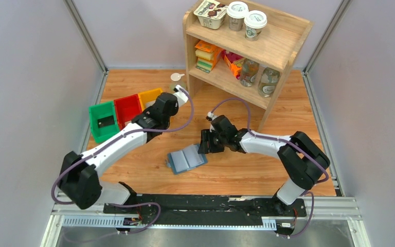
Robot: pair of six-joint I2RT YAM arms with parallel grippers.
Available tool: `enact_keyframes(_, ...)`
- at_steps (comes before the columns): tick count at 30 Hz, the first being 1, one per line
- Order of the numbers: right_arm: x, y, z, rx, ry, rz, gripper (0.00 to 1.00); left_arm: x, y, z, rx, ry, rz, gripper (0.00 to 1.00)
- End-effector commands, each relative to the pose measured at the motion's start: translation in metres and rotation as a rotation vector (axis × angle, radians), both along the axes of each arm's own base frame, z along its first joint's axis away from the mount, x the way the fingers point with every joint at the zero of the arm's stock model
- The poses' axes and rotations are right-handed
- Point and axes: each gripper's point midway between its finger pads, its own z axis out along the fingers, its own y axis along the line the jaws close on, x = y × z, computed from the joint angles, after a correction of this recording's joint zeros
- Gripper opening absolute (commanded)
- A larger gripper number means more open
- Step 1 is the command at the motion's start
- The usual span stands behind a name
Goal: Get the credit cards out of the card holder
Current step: Place the credit card in the storage box.
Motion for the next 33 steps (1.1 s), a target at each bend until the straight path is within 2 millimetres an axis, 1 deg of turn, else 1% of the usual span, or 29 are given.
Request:
enact_keyframes(1, 0.011, 0.002, 0.03, 0.024, -0.094, 0.004, 0.59, 0.038, 0.002, -0.002, 0.228, -0.056, -0.039, 0.0)
enact_keyframes(2, 0.011, 0.0, 0.032, 0.022, -0.101, 0.004, 0.62, 0.045, 0.001, -0.011, 0.248, -0.034, -0.036, 0.0)
enact_keyframes(3, 0.011, -0.002, 0.034, 0.018, -0.108, 0.001, 0.64, 0.05, 0.004, -0.017, 0.264, -0.018, -0.025, 0.0)
enact_keyframes(4, 0.011, -0.004, 0.035, 0.013, -0.117, -0.002, 0.67, 0.056, 0.005, -0.028, 0.285, 0.005, -0.016, 0.0)
enact_keyframes(5, 0.011, -0.007, 0.038, 0.006, -0.129, -0.004, 0.7, 0.061, 0.01, -0.03, 0.294, 0.006, -0.003, 0.0)
enact_keyframes(6, 0.011, -0.01, 0.041, 0.002, -0.14, -0.008, 0.73, 0.065, 0.011, -0.04, 0.323, 0.026, -0.006, 0.0)
enact_keyframes(7, 0.011, -0.013, 0.041, -0.005, -0.148, -0.013, 0.75, 0.071, 0.014, -0.042, 0.325, 0.016, 0.006, 0.0)
enact_keyframes(8, 0.01, -0.015, 0.043, -0.009, -0.158, -0.016, 0.77, 0.076, 0.016, -0.048, 0.346, 0.022, 0.008, 0.0)
enact_keyframes(9, 0.01, -0.019, 0.044, -0.016, -0.164, -0.025, 0.77, 0.079, 0.015, -0.05, 0.35, 0.021, 0.008, 0.0)
enact_keyframes(10, 0.009, -0.021, 0.046, -0.018, -0.172, -0.026, 0.78, 0.083, 0.016, -0.056, 0.361, 0.034, 0.003, 0.0)
enact_keyframes(12, 0.008, -0.027, 0.046, -0.028, -0.179, -0.036, 0.79, 0.092, 0.013, -0.064, 0.362, 0.02, -0.013, 0.0)
enact_keyframes(14, 0.006, -0.032, 0.047, -0.033, -0.185, -0.043, 0.79, 0.096, 0.014, -0.076, 0.386, 0.034, -0.029, 0.0)
enact_keyframes(16, 0.006, -0.037, 0.047, -0.036, -0.188, -0.057, 0.79, 0.101, 0.013, -0.082, 0.394, 0.038, -0.04, 0.0)
enact_keyframes(17, 0.005, -0.039, 0.046, -0.037, -0.184, -0.062, 0.8, 0.101, 0.012, -0.088, 0.4, 0.049, -0.049, 0.0)
enact_keyframes(21, 0.005, -0.046, 0.045, -0.043, -0.182, -0.085, 0.8, 0.102, 0.009, -0.091, 0.381, 0.051, -0.062, 0.0)
enact_keyframes(23, 0.005, -0.048, 0.043, -0.044, -0.178, -0.092, 0.8, 0.098, 0.008, -0.094, 0.357, 0.063, -0.075, 0.02)
enact_keyframes(26, 0.006, -0.048, 0.043, -0.044, -0.176, -0.095, 0.8, 0.094, 0.01, -0.095, 0.364, 0.057, -0.076, 0.16)
enact_keyframes(28, 0.008, -0.048, 0.044, -0.043, -0.18, -0.099, 0.8, 0.09, 0.013, -0.096, 0.359, 0.06, -0.071, 0.22)
enact_keyframes(29, 0.009, -0.047, 0.044, -0.042, -0.179, -0.1, 0.8, 0.088, 0.01, -0.094, 0.337, 0.059, -0.08, 0.24)
enact_keyframes(33, 0.009, -0.046, 0.045, -0.039, -0.181, -0.098, 0.8, 0.082, 0.01, -0.09, 0.318, 0.059, -0.089, 0.26)
